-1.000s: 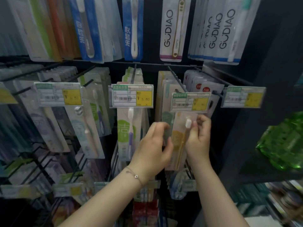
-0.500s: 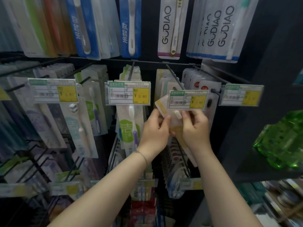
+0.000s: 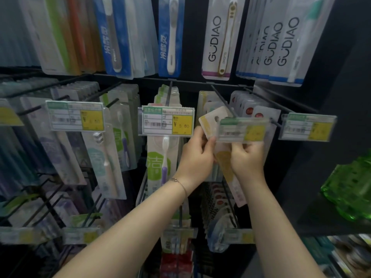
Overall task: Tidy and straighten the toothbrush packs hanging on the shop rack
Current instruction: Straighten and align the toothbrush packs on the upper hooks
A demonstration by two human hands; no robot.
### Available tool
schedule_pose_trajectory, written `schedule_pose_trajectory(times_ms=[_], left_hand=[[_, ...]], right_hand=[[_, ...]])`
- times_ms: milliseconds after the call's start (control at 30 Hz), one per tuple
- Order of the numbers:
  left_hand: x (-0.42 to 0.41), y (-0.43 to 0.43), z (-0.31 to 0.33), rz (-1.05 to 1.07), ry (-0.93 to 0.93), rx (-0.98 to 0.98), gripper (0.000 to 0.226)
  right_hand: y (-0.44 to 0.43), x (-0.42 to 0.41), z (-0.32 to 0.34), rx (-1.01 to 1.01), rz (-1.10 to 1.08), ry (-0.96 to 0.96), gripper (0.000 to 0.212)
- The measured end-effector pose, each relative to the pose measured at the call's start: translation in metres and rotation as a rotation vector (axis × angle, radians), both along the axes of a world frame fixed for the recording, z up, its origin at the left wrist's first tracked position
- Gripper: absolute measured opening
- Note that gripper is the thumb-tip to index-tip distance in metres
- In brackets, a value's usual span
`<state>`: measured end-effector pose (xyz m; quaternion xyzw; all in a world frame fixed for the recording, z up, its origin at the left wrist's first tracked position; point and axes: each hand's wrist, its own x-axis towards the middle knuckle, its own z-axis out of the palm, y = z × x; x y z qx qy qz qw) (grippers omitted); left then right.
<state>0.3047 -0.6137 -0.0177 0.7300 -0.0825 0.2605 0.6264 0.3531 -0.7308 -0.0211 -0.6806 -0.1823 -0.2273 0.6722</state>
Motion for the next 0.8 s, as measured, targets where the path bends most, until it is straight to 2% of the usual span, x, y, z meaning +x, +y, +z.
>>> schedule_pose_trajectory(times_ms=[200,367,467,567,800], left_hand=[[0.002,-0.003,0.001,-0.018,-0.026,0.053,0.017],[0.006,0.001,-0.004,0.139,-0.050,0.048,0.017],[0.010,0.003,-0.005,0.190,0.012,0.085,0.024],[0.016,0.004,-0.004,0.189,0.055,0.112,0.019],[0.019,0.003,0.000,0.218,0.122,0.118,0.021]], right_hand=[[-0.005,0.002,-0.002,0.022,-0.011,-0.024,0.014],[0.000,-0.001,-0.008,0.076,-0.006,-0.017,0.017],[0.003,-0.001,-0.014,0.144,-0.017,0.070,0.017],[0.004,-0.001,-0.021,0.185,0.027,0.176,0.015],[-0.003,0.000,-0.021,0.152,0.075,0.155,0.021]])
